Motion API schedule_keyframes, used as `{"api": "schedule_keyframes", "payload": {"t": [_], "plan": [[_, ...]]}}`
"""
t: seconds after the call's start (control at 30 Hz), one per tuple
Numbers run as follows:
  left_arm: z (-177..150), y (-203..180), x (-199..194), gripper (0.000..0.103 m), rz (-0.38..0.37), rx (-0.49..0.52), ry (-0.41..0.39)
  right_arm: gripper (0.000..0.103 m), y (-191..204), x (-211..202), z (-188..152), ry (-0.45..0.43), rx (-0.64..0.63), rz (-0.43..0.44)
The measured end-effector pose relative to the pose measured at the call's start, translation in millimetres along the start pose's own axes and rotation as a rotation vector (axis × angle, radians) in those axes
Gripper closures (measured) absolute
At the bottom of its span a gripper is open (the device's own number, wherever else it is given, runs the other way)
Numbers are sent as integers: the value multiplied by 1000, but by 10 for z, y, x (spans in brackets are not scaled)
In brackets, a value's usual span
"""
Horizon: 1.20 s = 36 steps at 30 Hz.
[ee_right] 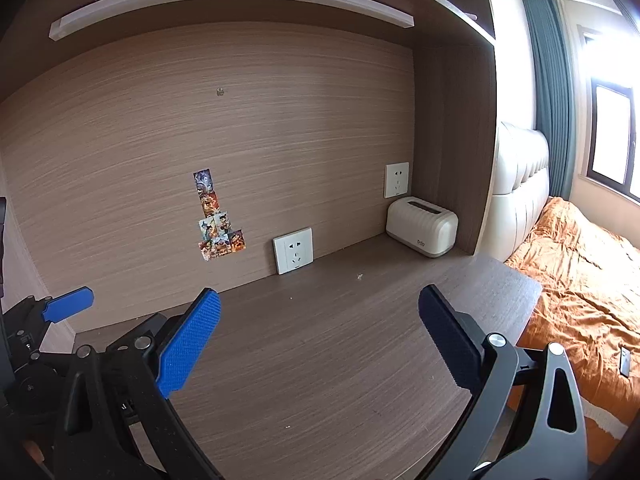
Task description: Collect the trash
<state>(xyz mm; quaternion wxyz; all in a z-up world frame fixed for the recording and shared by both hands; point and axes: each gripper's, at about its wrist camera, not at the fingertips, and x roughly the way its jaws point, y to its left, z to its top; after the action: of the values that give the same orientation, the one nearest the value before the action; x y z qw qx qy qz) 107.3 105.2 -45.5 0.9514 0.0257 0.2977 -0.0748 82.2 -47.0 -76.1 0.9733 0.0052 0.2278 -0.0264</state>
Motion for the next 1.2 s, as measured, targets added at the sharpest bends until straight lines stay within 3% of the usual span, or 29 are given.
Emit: {"api": "schedule_keyframes", "payload": {"t": [1.2], "plan": [[69, -70, 250, 5, 10, 27, 23, 4, -49, 278, 11, 42, 18, 26]]}}
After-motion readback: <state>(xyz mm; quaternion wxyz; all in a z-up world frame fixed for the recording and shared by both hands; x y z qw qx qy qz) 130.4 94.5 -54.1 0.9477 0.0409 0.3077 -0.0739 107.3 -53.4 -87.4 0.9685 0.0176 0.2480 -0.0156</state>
